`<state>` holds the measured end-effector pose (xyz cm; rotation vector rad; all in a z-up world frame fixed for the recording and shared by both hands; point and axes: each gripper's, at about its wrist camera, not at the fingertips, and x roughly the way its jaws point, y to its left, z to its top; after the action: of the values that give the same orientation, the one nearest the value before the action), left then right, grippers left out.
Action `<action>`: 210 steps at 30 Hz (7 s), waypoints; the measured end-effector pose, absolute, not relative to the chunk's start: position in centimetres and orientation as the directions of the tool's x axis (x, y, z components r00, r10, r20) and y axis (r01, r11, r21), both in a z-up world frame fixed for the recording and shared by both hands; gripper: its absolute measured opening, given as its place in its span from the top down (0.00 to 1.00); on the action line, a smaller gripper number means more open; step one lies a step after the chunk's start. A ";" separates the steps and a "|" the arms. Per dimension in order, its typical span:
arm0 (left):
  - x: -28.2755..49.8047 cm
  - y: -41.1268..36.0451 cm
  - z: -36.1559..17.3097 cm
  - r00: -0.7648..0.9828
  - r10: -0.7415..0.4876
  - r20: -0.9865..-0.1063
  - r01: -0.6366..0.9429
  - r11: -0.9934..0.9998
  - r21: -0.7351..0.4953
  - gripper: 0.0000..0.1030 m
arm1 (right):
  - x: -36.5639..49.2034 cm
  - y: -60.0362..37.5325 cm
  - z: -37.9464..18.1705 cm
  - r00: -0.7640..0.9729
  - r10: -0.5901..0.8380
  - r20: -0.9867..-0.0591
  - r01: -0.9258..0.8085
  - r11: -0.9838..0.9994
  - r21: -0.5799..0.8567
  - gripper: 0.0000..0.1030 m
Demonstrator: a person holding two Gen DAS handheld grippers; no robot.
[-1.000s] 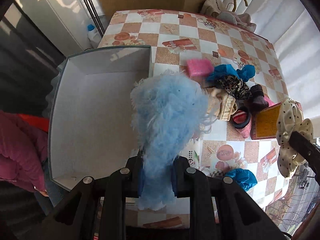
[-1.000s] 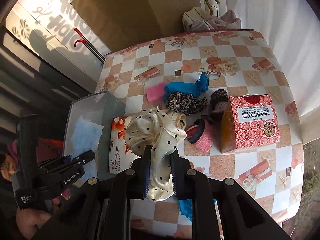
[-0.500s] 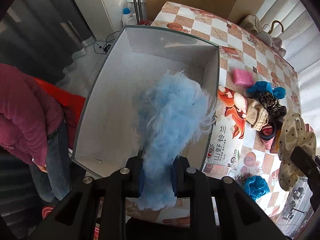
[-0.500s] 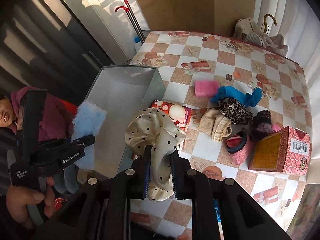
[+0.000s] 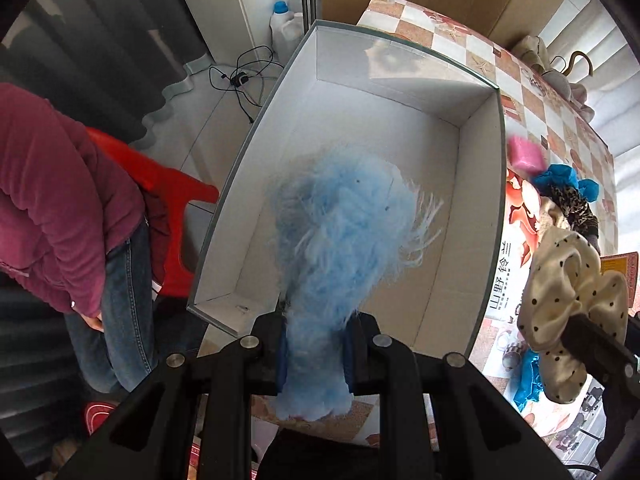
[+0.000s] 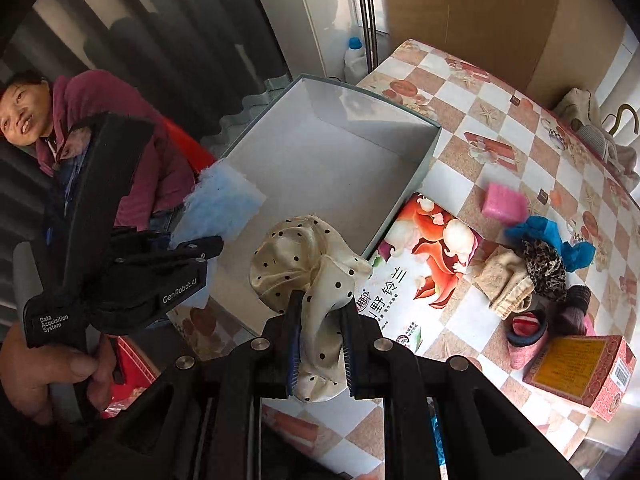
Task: Organize soft objects
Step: 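Carry the fluffy toy and scrunchie with both grippers over the white box, then open both grippers to drop the fluffy toy and scrunchie into the box, then grasp the blue cloth with the right gripper while the left grasps the leopard scrunchie, then carry the leopard scrunchie and blue cloth with both grippers over the white box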
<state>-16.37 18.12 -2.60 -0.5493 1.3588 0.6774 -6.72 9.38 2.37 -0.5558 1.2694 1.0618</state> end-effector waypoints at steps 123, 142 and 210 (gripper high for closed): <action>7.1 -6.9 7.2 0.418 -0.097 -0.903 0.032 0.995 -0.093 0.90 | 10.7 -24.9 5.7 0.401 0.192 -0.896 -0.144 0.979 0.145 0.79; -5.4 6.5 2.8 0.272 0.085 -0.958 -0.382 0.924 -0.027 0.90 | 2.7 -3.8 6.0 0.287 0.305 -0.908 -0.678 0.735 0.032 0.79; -17.7 18.0 -1.7 0.135 0.085 -0.987 -0.677 0.735 -0.030 0.90 | -8.4 13.6 2.9 0.259 0.237 -0.936 -0.944 0.265 -0.194 0.79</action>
<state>-17.67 17.99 -1.70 -0.5469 1.3319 0.5931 -8.38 13.62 2.92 -0.9421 0.9505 0.9862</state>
